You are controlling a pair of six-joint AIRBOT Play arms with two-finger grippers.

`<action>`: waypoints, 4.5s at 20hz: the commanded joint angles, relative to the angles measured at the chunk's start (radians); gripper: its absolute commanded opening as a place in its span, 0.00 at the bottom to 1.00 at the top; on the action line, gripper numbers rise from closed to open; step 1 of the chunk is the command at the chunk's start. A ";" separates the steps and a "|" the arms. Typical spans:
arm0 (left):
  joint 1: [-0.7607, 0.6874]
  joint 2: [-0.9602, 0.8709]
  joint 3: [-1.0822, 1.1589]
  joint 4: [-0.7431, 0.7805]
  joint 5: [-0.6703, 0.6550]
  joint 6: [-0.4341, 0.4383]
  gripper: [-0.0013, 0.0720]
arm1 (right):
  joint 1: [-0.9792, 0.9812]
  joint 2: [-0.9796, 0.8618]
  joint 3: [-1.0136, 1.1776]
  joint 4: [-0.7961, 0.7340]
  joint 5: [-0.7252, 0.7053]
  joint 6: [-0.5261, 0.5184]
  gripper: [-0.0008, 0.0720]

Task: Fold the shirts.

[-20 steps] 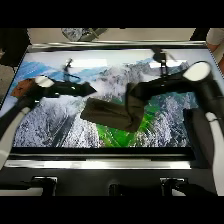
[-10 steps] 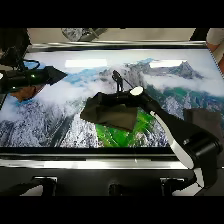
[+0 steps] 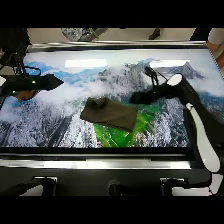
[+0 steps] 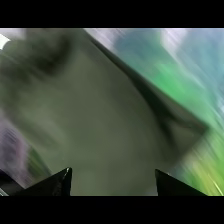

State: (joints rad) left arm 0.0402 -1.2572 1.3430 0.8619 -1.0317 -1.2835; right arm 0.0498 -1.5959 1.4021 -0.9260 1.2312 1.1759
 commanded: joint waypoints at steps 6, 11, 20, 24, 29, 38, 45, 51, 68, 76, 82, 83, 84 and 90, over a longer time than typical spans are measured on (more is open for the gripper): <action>-0.011 0.000 -0.003 0.039 0.000 0.000 0.05 | 0.021 0.010 -0.395 0.186 -0.275 0.056 0.85; -0.016 0.000 -0.003 0.037 0.000 0.000 0.05 | 0.061 -0.007 -0.360 0.316 -0.340 -0.103 0.07; -0.016 -0.003 -0.003 0.037 0.003 0.000 0.05 | -0.325 0.231 0.091 0.018 0.104 -0.052 0.07; -0.016 -0.003 -0.003 0.037 0.003 0.000 0.05 | -0.594 0.275 0.154 0.012 0.190 -0.048 0.07; -0.017 -0.005 -0.003 0.037 0.003 0.000 0.05 | -0.852 0.278 0.216 0.044 0.115 -0.057 0.07; -0.017 -0.007 -0.003 0.037 0.003 0.000 0.05 | -1.117 0.341 0.221 0.063 0.372 -0.041 0.07; -0.017 -0.007 -0.003 0.037 0.001 0.000 0.05 | -1.173 0.367 0.103 -0.438 0.618 -0.043 0.07; -0.017 -0.007 -0.003 0.037 0.001 0.000 0.05 | -1.173 0.399 -0.241 -0.541 0.463 -0.064 0.07; -0.111 -0.049 0.448 0.953 -0.268 -0.412 0.14 | -0.348 0.377 0.351 -0.331 0.014 -0.143 0.80; -0.111 0.118 -0.287 0.662 -0.375 -0.469 0.93 | 0.105 0.226 -0.100 -0.389 0.244 -0.101 0.86; -0.111 0.156 -0.390 0.645 -0.197 -0.472 0.93 | 0.102 0.227 -0.174 -0.492 0.211 -0.042 0.85; -0.111 0.156 -0.390 0.645 -0.182 -0.472 0.93 | 0.102 0.227 -0.174 -0.496 0.214 -0.042 0.85; -0.111 0.156 -0.390 0.645 -0.182 -0.472 0.93 | 0.102 0.227 -0.174 -0.496 0.208 -0.042 0.85; -0.111 0.156 -0.390 0.645 -0.182 -0.472 0.93 | 0.102 0.227 -0.174 -0.496 0.208 -0.042 0.85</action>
State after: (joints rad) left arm -0.0700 -1.1027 0.9562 1.5089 -1.2251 -1.7542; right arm 0.1501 -1.3689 1.2308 -1.4151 1.4387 1.1309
